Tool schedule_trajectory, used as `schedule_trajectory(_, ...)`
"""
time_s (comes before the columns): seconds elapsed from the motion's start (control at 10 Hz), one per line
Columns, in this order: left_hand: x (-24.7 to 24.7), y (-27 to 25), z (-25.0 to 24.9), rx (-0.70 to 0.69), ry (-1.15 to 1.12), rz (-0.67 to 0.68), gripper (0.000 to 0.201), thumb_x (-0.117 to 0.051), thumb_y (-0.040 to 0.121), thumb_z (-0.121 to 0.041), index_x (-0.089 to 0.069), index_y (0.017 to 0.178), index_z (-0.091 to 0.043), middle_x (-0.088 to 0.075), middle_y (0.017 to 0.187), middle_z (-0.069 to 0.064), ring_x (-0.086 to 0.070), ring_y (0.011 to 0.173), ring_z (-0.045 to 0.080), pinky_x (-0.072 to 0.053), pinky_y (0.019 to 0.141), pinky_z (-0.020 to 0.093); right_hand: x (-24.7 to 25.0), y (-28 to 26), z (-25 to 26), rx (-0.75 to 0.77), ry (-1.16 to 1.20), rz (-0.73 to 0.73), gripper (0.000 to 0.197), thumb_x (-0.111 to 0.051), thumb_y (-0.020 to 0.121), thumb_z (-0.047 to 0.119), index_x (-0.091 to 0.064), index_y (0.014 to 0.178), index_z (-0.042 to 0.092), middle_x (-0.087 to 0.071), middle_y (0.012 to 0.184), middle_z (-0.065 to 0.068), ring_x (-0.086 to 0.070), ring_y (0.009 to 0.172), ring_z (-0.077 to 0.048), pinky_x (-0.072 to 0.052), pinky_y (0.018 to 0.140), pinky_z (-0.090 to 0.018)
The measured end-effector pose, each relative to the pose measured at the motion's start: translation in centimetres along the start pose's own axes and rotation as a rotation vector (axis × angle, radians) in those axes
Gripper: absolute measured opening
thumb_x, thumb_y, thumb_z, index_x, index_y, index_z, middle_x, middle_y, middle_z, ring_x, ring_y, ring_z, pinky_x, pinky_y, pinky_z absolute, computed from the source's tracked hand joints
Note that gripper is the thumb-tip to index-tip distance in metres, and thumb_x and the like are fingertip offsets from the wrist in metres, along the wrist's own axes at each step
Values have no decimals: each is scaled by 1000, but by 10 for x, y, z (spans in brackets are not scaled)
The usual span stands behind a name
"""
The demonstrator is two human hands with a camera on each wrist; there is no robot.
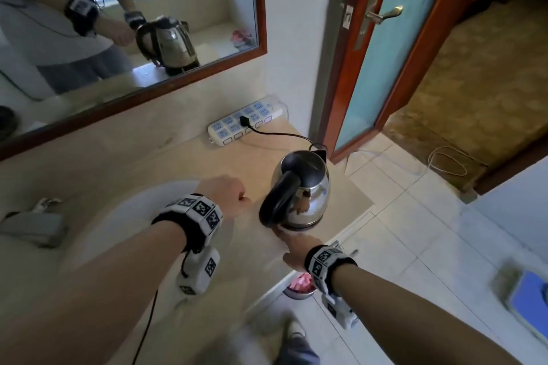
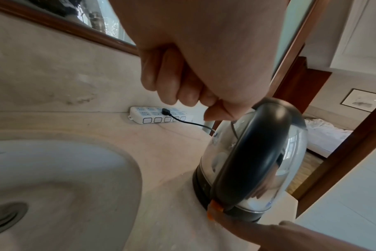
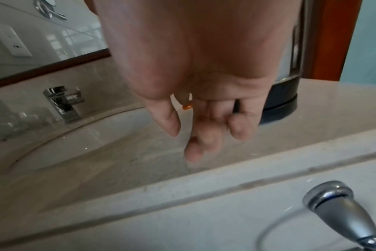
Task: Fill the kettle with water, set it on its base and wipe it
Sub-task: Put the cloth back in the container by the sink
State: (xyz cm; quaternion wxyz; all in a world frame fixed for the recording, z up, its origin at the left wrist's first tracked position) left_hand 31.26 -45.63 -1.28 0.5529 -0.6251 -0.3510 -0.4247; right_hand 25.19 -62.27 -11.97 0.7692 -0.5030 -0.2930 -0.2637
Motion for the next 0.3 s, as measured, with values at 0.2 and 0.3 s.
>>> schedule_trajectory(0.2, -7, -2, 8, 27, -32, 8, 38, -50, 81, -36, -42, 51, -14, -48, 58, 3, -54, 64, 28, -39, 59, 28, 0, 2, -1, -7, -82, -10, 79, -48, 87, 14, -10, 148, 46, -29, 155, 6, -56, 118, -28, -52, 87, -33)
schedule_trajectory(0.3, -1, -2, 9, 35, -57, -20, 39, -51, 82, -34, -41, 50, -14, -46, 57, 2, -53, 63, 28, -40, 59, 27, 6, 0, 3, 16, -42, -39, 77, -49, 86, 16, -13, 148, 45, -33, 154, 2, -56, 119, -29, -53, 90, -35)
Point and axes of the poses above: each hand's wrist, its own y-axis towards the middle knuckle, its own x-axis out of the back of the hand, z = x × y, the point moved 4 cm from there along y, towards the middle knuckle
